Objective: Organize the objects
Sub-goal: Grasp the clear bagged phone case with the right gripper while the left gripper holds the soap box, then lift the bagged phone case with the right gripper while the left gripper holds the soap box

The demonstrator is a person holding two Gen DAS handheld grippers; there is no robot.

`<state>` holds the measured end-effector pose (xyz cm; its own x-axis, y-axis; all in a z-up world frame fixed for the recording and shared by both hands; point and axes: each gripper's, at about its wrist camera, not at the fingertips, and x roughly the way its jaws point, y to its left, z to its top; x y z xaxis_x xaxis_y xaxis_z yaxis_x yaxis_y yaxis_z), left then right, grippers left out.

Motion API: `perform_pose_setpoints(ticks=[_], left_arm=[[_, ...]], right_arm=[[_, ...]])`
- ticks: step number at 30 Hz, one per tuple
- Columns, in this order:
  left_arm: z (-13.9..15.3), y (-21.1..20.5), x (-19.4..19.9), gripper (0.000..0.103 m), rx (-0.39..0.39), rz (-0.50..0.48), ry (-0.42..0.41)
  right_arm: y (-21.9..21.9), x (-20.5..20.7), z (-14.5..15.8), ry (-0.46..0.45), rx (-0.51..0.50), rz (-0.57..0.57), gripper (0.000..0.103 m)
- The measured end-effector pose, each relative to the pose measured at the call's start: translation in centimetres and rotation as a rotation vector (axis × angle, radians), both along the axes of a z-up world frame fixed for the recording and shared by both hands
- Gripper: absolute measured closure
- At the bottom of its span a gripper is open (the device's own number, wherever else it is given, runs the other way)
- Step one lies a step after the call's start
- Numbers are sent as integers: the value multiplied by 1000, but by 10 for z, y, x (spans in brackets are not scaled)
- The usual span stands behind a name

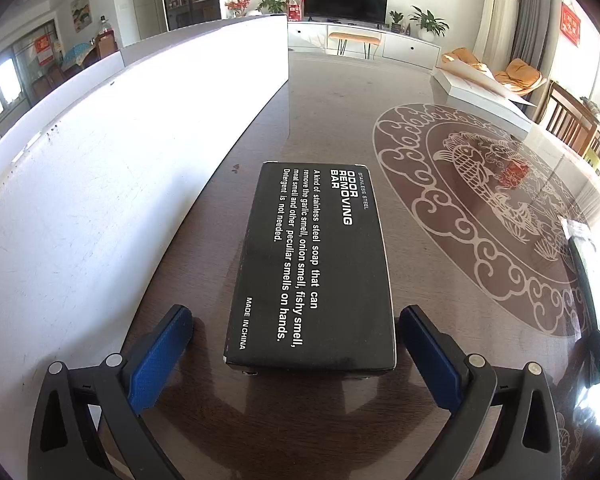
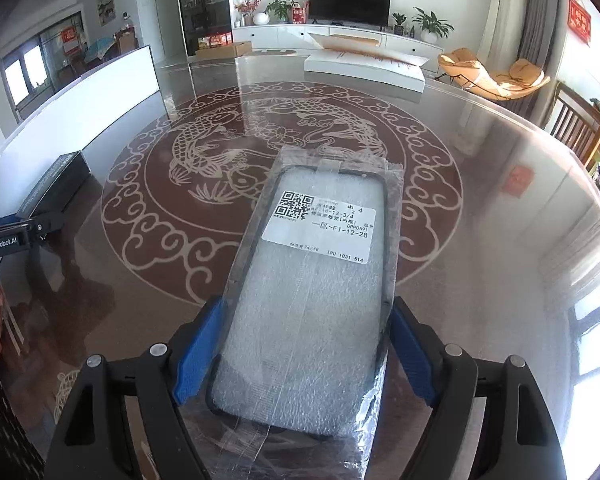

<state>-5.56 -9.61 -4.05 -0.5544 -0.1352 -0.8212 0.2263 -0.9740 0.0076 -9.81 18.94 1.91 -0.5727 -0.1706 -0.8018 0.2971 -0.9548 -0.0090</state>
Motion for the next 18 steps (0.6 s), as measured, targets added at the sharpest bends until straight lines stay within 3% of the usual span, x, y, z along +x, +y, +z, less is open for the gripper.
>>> perform_pose_setpoints(ticks=[6,18], left_arm=[[0,0,0,0,0,0,0],[0,0,0,0,1,1,0]], right_arm=[[2,7,-4,-31,10,-13,0],[3,6,-4,-33,9,-15,0]])
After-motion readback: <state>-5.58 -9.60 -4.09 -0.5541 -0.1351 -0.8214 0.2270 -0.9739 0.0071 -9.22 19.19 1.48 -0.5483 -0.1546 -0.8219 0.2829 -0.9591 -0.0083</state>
